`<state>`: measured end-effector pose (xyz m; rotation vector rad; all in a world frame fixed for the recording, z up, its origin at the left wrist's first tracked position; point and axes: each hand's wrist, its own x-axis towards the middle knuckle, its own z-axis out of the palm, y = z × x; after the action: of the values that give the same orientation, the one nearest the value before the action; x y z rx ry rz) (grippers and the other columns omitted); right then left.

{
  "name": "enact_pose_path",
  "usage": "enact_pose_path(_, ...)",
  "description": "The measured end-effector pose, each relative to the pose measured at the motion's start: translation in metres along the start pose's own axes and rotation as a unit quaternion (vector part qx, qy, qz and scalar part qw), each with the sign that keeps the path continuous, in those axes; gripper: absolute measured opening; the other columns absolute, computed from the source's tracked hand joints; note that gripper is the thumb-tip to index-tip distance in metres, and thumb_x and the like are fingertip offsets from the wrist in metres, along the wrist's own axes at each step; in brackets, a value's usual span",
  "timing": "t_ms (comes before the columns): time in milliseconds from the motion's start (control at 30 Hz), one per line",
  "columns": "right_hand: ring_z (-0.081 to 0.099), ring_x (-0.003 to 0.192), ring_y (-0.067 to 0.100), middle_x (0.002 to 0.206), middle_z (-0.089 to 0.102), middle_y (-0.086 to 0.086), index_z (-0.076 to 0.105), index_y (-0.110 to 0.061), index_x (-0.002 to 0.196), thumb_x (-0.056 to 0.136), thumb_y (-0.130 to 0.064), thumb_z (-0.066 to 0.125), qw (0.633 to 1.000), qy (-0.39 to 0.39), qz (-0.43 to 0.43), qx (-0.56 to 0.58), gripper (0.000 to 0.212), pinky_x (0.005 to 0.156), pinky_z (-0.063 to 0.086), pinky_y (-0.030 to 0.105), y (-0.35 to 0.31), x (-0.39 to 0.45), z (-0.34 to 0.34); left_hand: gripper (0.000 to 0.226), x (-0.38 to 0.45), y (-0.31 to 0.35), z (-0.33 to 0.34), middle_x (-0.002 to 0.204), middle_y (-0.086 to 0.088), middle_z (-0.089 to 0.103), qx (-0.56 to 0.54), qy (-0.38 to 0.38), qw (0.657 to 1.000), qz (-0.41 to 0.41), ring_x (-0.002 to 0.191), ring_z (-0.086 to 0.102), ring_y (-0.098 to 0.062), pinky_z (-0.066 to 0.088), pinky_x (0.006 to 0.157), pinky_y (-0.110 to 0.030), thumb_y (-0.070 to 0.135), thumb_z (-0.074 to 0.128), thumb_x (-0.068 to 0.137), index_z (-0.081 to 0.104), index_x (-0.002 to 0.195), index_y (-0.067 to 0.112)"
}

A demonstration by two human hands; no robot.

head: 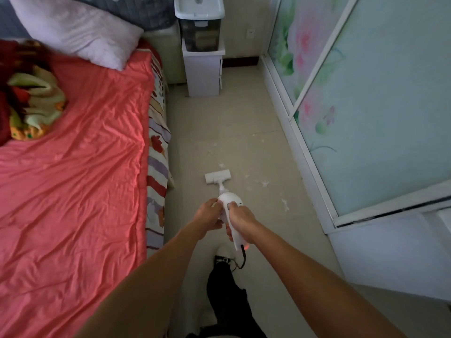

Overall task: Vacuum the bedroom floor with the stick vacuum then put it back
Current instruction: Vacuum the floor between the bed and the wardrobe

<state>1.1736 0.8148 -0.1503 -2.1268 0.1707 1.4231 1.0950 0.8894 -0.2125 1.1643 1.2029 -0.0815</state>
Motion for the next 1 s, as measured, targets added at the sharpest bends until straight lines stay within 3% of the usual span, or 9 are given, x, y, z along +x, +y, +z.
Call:
enact_pose_path(200, 0.052, 0.044, 0.023, 0.059, 0.056, 0.014, 0.058, 0.002, 0.094, 0.096, -0.039, 0.035, 1.000, -0.029, -0.006, 0.004, 0.048, 0.049, 0.047, 0.029, -0.067, 0.042, -0.013, 0.035, 0.054, 0.061, -0.006, 0.111, -0.016, 0.066, 0.007, 0.021, 1.000, -0.019, 0.101, 0.070, -0.036, 0.060, 0.084, -0.053, 0.027, 0.047, 0.090, 0.063, 0.119, 0.015)
enact_pose_path(400, 0.056, 0.049, 0.025, 0.067, 0.059, 0.015, 0.060, 0.000, 0.100, 0.095, -0.044, 0.031, 0.999, -0.032, -0.027, -0.004, 0.053, 0.050, 0.049, 0.028, -0.120, 0.067, -0.017, 0.035, 0.085, 0.111, -0.012, 0.114, -0.017, 0.064, 0.006, 0.035, 0.999, -0.027, 0.102, 0.069, -0.036, 0.060, 0.085, -0.053, 0.024, 0.044, 0.095, 0.060, 0.123, 0.013)
enact_pose_path(600, 0.054, 0.043, 0.022, 0.070, 0.060, 0.014, 0.059, 0.003, 0.111, 0.098, -0.042, 0.031, 0.998, -0.029, -0.051, -0.011, 0.055, 0.040, 0.043, 0.022, -0.159, 0.080, -0.018, 0.036, 0.113, 0.143, -0.023, 0.112, -0.014, 0.065, 0.009, 0.051, 0.998, -0.024, 0.102, 0.069, -0.034, 0.061, 0.086, -0.050, 0.026, 0.042, 0.098, 0.058, 0.129, 0.014)
enact_pose_path(667, 0.057, 0.046, 0.023, 0.074, 0.064, 0.015, 0.060, 0.003, 0.110, 0.099, -0.043, 0.029, 0.998, -0.019, -0.065, -0.015, 0.057, 0.043, 0.047, 0.025, -0.170, 0.084, -0.012, 0.036, 0.122, 0.152, -0.031, 0.115, -0.014, 0.064, 0.001, 0.058, 0.998, -0.017, 0.103, 0.068, -0.032, 0.061, 0.086, -0.048, 0.026, 0.044, 0.099, 0.056, 0.132, 0.015)
enact_pose_path(800, 0.066, 0.067, 0.032, 0.098, 0.070, 0.024, 0.061, 0.001, 0.110, 0.096, -0.047, 0.027, 0.996, 0.003, -0.093, -0.015, 0.060, 0.064, 0.058, 0.039, -0.190, 0.092, 0.002, 0.040, 0.139, 0.165, -0.046, 0.121, -0.013, 0.059, -0.029, 0.064, 0.997, -0.012, 0.107, 0.065, -0.031, 0.062, 0.081, -0.041, 0.025, 0.048, 0.101, 0.052, 0.140, 0.015)
enact_pose_path(1000, 0.058, 0.045, 0.022, 0.077, 0.064, 0.016, 0.059, 0.001, 0.110, 0.098, -0.045, 0.028, 0.997, 0.002, -0.083, 0.002, 0.057, 0.046, 0.049, 0.027, -0.229, 0.101, 0.015, 0.042, 0.172, 0.188, -0.072, 0.118, -0.009, 0.055, -0.027, 0.048, 0.998, 0.006, 0.092, 0.062, -0.020, 0.061, 0.076, -0.036, 0.024, 0.048, 0.102, 0.049, 0.143, 0.016)
